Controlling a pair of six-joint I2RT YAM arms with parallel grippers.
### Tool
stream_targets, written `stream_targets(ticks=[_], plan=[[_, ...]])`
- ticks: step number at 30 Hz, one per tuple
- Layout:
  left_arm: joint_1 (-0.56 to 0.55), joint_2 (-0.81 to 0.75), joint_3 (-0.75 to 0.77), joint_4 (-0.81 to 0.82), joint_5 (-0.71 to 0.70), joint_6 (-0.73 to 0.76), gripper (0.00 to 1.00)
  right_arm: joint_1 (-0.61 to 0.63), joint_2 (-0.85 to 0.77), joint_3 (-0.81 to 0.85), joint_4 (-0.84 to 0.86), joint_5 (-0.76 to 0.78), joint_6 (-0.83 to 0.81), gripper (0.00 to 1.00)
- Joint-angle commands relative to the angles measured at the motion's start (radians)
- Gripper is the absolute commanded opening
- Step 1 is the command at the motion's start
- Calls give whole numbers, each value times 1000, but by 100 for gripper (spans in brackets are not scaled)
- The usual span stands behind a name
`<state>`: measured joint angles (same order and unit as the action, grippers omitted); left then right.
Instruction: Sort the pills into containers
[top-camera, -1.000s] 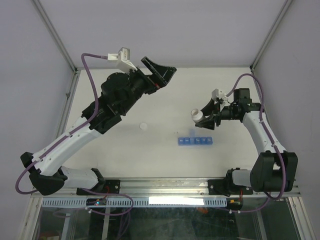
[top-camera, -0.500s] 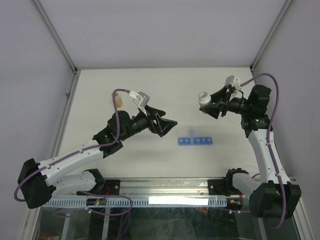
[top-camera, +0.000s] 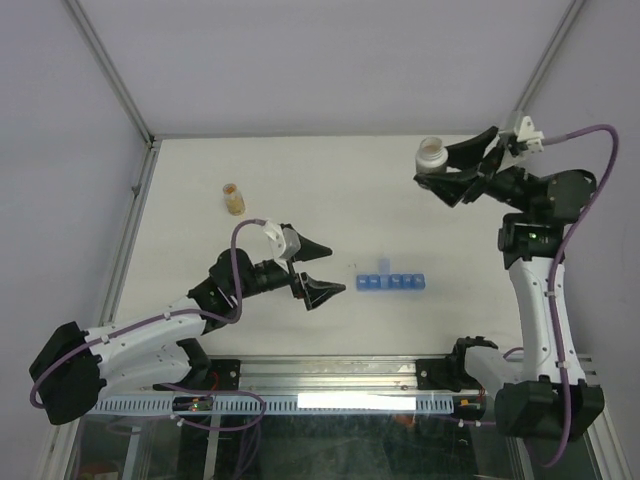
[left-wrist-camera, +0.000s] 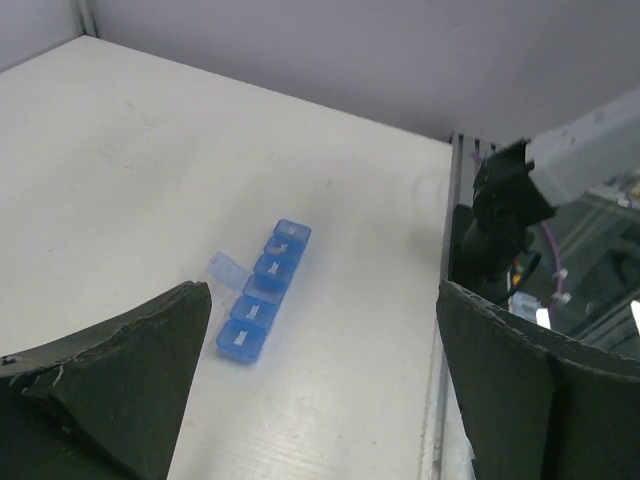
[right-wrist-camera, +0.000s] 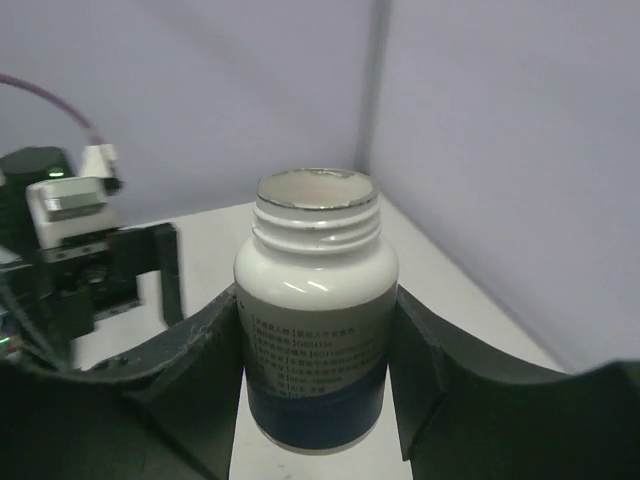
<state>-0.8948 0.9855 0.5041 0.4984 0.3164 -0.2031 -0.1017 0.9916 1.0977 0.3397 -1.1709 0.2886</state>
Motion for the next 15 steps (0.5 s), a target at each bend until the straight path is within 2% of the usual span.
stream_targets(ticks=[1, 2, 3, 6, 8, 10, 11, 15], plan=[[8, 25, -103, 205, 164, 249, 99, 80, -22, -65, 372, -152, 251, 0], [8, 41, -127, 243, 185, 302, 99, 29, -50, 19, -86, -25, -90, 0], [8, 64, -154, 309, 208, 347, 99, 13, -41, 74, -340, 20, -287, 0], [7, 155, -205, 437, 267, 455, 99, 36, 2, 97, -628, -157, -493, 0], [7, 226, -180, 410, 269, 529, 99, 97, -8, 86, -896, -108, -797, 0], [7, 317, -129, 353, 265, 592, 99, 111, -18, 52, -1027, -59, -1013, 0], [8, 361, -110, 352, 261, 613, 99, 112, -22, 18, -1055, -50, -1067, 0], [10, 524, -49, 395, 269, 637, 99, 111, -39, -134, -1002, -30, -1106, 0]])
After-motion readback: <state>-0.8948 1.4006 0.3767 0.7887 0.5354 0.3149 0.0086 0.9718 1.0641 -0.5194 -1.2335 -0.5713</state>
